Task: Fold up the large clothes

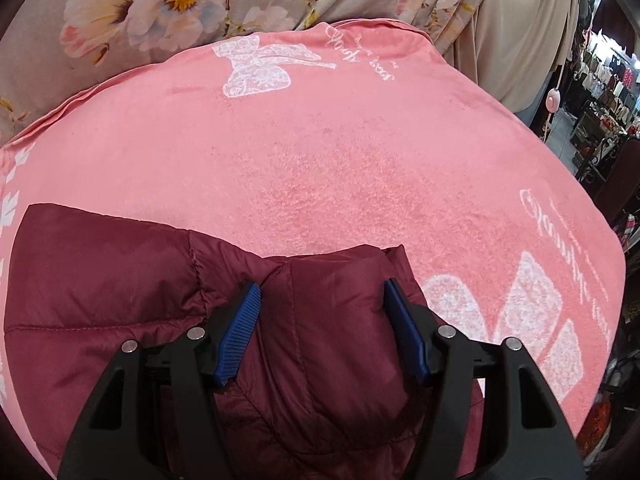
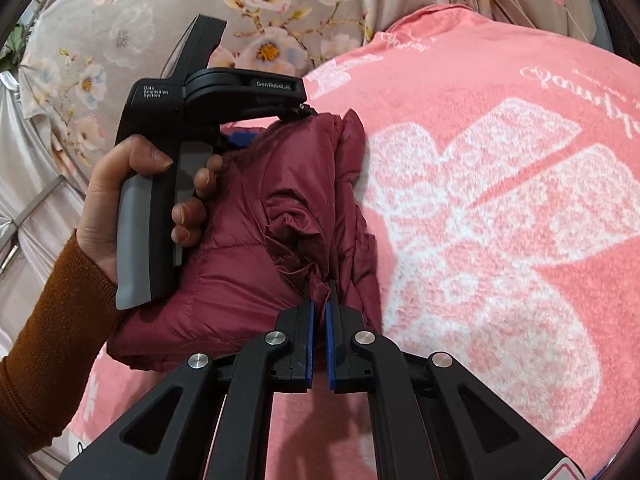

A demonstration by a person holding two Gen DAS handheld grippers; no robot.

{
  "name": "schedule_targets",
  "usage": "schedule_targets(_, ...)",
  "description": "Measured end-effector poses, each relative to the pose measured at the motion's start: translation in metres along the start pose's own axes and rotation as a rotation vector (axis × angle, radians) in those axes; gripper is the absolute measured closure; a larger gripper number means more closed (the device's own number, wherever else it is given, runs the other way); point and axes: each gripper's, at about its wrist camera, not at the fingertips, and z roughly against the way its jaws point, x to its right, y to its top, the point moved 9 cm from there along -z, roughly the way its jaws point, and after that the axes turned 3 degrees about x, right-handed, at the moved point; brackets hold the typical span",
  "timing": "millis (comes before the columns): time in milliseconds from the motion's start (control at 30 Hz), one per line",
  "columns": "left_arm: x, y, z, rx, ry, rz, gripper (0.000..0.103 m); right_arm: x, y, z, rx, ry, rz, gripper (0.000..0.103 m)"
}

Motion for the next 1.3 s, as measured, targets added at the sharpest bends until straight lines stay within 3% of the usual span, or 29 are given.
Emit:
schedule_targets(833, -0.003, -0.007, -0.030, 0.067, 0.086, -0.051, 0.038, -0.001, -0.004, -0.014, 0.009, -0.013, 0.017, 0.103)
schedule_targets(1067, -0.005, -0.005, -0.026, 0.092, 0.061, -0.033, 0.037, 0.000, -0.001, -0.010, -0.021, 0.010, 0.020, 0.102)
schedule_targets(1167, -0.008, -0.002, -0.008, 0.114, 0.006, 0.006, 0.037, -0.001, 0.004, 0.003, -0.037, -0.006, 0.039, 0.092)
schedule_targets(1233, -0.016, 0.000, 0.019, 0.141, -0.034, 0.059, 0.034, 0.003, 0.010, 0.016, -0.026, -0.046, 0.052, 0.076)
schedule_targets(1300, -0.028, 0.002, 0.048, 0.168, -0.074, 0.114, 0.030, 0.003, 0.021, 0.028, -0.002, -0.066, 0.060, 0.073)
